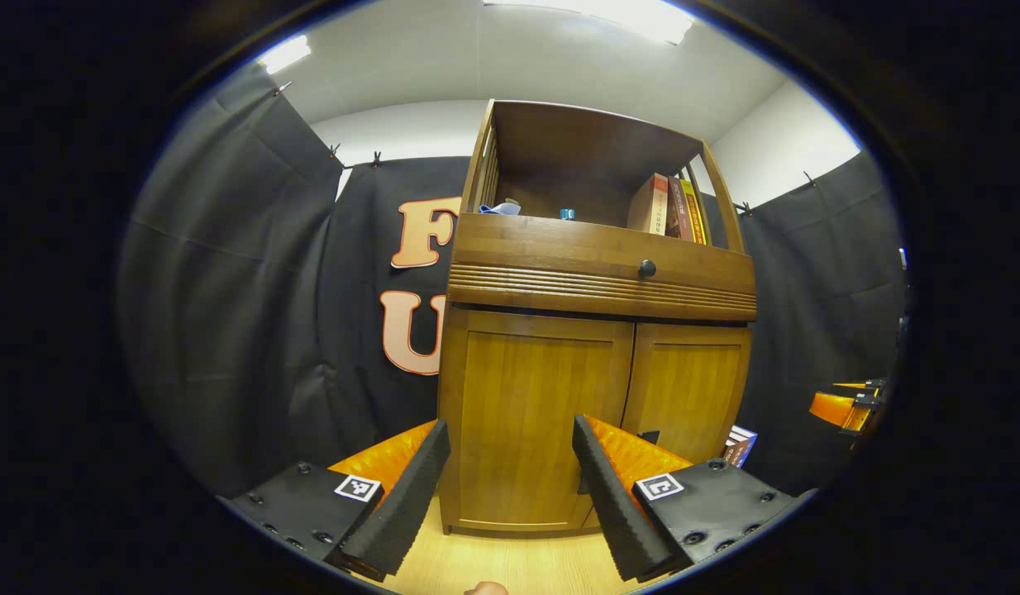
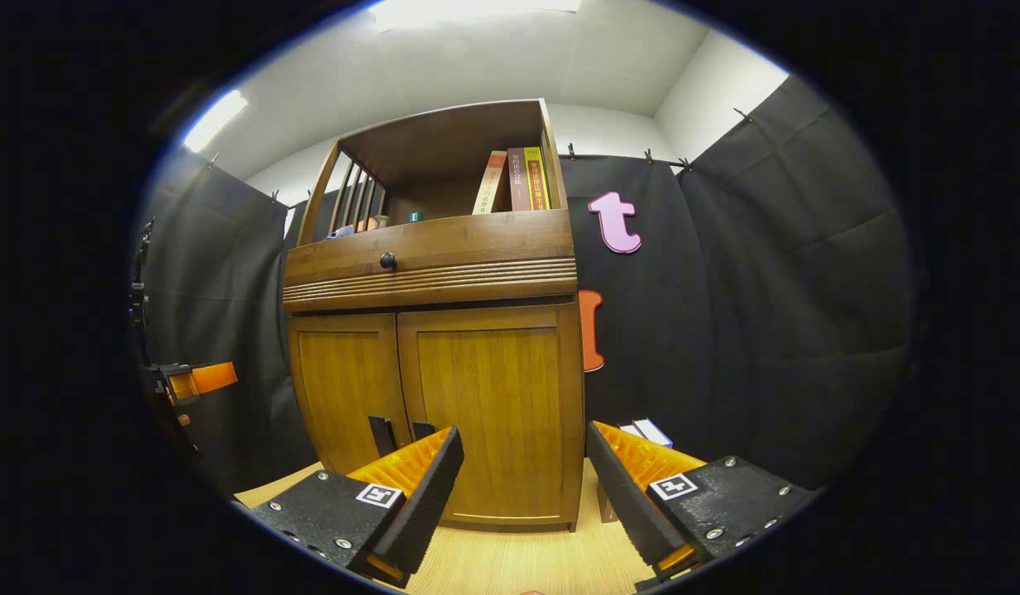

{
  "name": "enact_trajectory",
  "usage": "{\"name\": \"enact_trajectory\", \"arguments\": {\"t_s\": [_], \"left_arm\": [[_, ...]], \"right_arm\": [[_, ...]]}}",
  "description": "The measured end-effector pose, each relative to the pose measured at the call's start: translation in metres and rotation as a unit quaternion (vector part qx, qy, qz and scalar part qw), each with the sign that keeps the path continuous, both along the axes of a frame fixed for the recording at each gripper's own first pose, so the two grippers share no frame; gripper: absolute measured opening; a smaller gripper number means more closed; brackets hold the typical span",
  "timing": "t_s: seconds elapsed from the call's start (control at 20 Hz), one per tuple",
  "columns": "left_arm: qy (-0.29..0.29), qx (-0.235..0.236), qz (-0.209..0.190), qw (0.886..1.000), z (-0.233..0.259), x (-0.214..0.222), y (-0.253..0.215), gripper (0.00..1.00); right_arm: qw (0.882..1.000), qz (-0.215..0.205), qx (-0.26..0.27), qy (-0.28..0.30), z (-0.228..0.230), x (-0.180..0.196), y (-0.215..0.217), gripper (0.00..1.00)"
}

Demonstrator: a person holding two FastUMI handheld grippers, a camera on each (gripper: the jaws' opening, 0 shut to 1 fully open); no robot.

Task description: Open the right door of the double-door shoe cabinet with the right hand, and open the left door with the left hand.

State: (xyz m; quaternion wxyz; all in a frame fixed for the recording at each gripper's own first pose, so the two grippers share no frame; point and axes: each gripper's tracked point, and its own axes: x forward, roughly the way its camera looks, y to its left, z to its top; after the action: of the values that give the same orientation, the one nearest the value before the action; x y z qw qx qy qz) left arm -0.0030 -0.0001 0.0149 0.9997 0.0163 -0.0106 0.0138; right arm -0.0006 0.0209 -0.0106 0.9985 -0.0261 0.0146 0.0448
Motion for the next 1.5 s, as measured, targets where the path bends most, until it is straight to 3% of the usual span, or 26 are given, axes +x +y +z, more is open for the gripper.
{"name": "enact_trajectory", "arguments": {"t_s": [0.75, 0.8, 0.85, 0.95, 1.0, 1.05, 1.1, 1.2, 1.25, 1.5], "left_arm": [[0.004, 0.001, 0.001, 1.0, 0.003, -0.008, 0.007, 0.95], [0.003, 0.002, 0.002, 1.0, 0.004, -0.009, 0.008, 0.96], [0.002, 0.003, 0.003, 1.0, 0.005, -0.009, 0.009, 0.96], [0.0, 0.006, 0.003, 1.0, 0.006, -0.011, 0.008, 0.96], [0.0, 0.005, 0.002, 1.0, 0.006, -0.011, 0.008, 0.95], [0.001, 0.005, 0.0, 1.0, 0.005, -0.011, 0.006, 0.95], [0.003, 0.007, -0.001, 1.0, 0.005, -0.012, 0.006, 0.96], [0.004, 0.01, -0.001, 1.0, 0.005, -0.014, 0.008, 0.95], [0.003, 0.011, 0.0, 1.0, 0.006, -0.014, 0.009, 0.95], [0.004, 0.015, 0.006, 1.0, 0.004, -0.018, 0.018, 0.95]], "right_arm": [[1.0, 0.007, -0.001, 0.0, -0.001, -0.005, 0.009, 1.0], [1.0, 0.006, -0.001, 0.0, -0.001, -0.005, 0.007, 0.93], [1.0, 0.006, -0.002, 0.0, 0.0, -0.005, 0.008, 1.0], [1.0, 0.006, -0.002, 0.0, -0.001, -0.005, 0.009, 1.0], [1.0, 0.006, -0.002, 0.001, -0.002, -0.005, 0.009, 0.93], [1.0, 0.006, -0.001, 0.002, -0.004, -0.004, 0.011, 0.93], [1.0, 0.007, -0.001, 0.004, -0.007, -0.002, 0.013, 1.0], [1.0, 0.013, -0.003, 0.008, -0.017, 0.001, 0.019, 1.0], [1.0, 0.017, -0.005, 0.011, -0.023, 0.004, 0.023, 0.93], [0.999, 0.04, -0.01, 0.027, -0.064, 0.028, 0.054, 0.93]]}}
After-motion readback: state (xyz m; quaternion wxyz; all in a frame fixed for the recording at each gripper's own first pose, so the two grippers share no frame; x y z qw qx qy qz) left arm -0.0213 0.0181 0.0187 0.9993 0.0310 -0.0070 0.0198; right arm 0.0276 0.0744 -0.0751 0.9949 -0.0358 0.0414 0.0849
